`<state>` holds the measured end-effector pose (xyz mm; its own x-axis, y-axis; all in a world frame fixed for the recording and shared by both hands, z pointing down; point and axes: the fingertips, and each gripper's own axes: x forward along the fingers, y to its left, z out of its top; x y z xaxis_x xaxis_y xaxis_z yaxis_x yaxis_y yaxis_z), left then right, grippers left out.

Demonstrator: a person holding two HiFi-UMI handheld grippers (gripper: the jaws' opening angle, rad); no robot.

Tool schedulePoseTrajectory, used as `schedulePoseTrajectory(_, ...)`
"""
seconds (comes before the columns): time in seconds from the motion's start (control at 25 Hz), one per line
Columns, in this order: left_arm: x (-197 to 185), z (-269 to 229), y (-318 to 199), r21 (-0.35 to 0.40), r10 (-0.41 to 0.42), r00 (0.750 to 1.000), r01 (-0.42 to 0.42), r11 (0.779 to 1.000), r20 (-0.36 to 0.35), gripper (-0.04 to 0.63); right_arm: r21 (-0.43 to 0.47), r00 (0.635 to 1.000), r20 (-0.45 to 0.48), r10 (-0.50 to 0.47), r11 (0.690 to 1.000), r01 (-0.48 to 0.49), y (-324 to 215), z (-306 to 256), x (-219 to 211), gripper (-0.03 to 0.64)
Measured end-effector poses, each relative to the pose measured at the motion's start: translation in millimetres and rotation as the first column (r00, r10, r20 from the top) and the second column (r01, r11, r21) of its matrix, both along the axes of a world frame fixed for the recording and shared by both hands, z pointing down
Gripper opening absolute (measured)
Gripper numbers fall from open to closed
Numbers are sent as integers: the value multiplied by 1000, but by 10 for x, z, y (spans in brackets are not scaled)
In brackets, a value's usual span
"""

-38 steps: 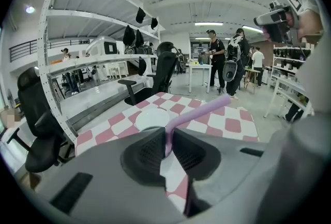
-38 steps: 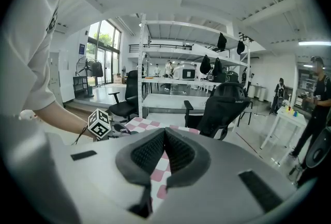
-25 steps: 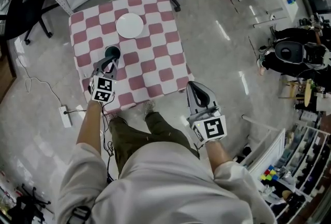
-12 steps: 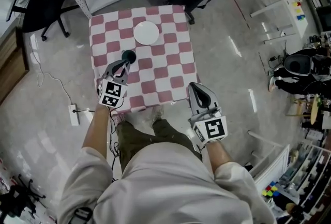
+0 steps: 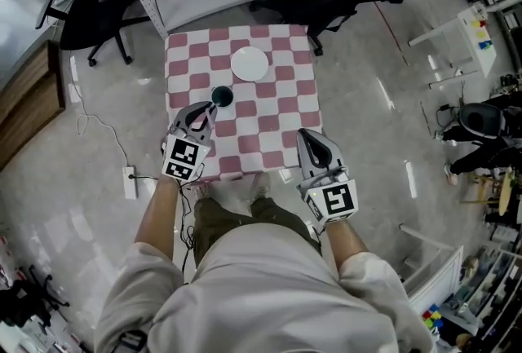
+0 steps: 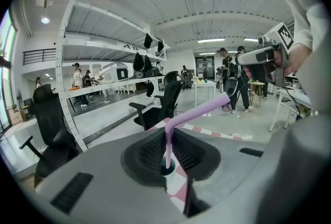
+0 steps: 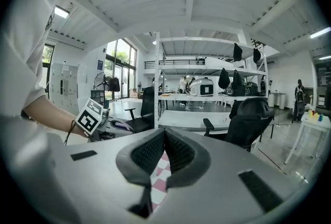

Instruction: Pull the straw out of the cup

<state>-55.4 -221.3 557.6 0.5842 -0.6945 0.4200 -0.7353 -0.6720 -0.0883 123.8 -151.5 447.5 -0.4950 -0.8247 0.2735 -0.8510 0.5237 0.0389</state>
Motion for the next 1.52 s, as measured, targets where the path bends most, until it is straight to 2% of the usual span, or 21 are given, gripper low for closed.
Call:
schedulePoseTrajectory(0.8,-159,-1289,542,161,-18,998,29,986,-67,37,72,995,40,-87,994,84,10,-276,-310,3)
schedulePoseTrajectory(1.52,-341,-1697,791,217,-40,995,60,974,-96,37,106,991,32,-128,987,124,2,-412,-524,3)
